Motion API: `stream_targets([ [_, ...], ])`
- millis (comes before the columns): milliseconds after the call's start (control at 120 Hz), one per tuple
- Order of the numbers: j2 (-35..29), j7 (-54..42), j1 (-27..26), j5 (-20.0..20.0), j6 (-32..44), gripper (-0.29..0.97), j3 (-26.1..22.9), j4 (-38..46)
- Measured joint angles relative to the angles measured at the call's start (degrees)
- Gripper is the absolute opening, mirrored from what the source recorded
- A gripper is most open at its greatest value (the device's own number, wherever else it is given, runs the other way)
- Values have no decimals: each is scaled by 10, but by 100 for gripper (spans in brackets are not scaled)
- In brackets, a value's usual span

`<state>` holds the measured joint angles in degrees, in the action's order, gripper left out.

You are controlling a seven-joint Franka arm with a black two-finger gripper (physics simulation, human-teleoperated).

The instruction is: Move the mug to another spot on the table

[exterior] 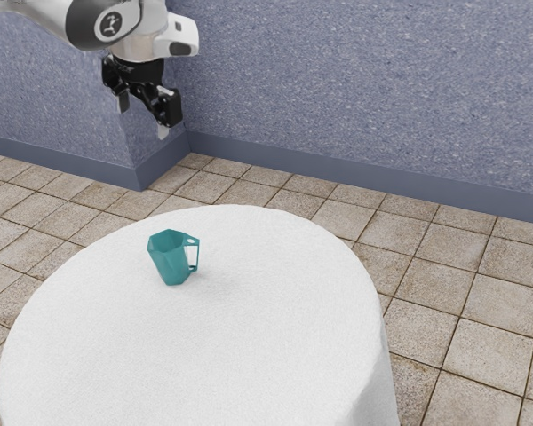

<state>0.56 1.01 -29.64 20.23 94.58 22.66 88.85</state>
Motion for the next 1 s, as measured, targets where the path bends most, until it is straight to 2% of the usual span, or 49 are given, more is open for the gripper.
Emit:
stream_targets([
  [192, 55, 4, -46, -5, 14, 68, 12, 26],
  [375, 90, 7, 0, -27, 43, 68, 12, 79],
  [517, 108, -26, 25, -88, 57, 68, 12, 88],
  [742, 124, -141, 28, -152, 63, 68, 9, 116],
  [1000, 186, -320, 70, -189, 90, 68, 6, 89],
])
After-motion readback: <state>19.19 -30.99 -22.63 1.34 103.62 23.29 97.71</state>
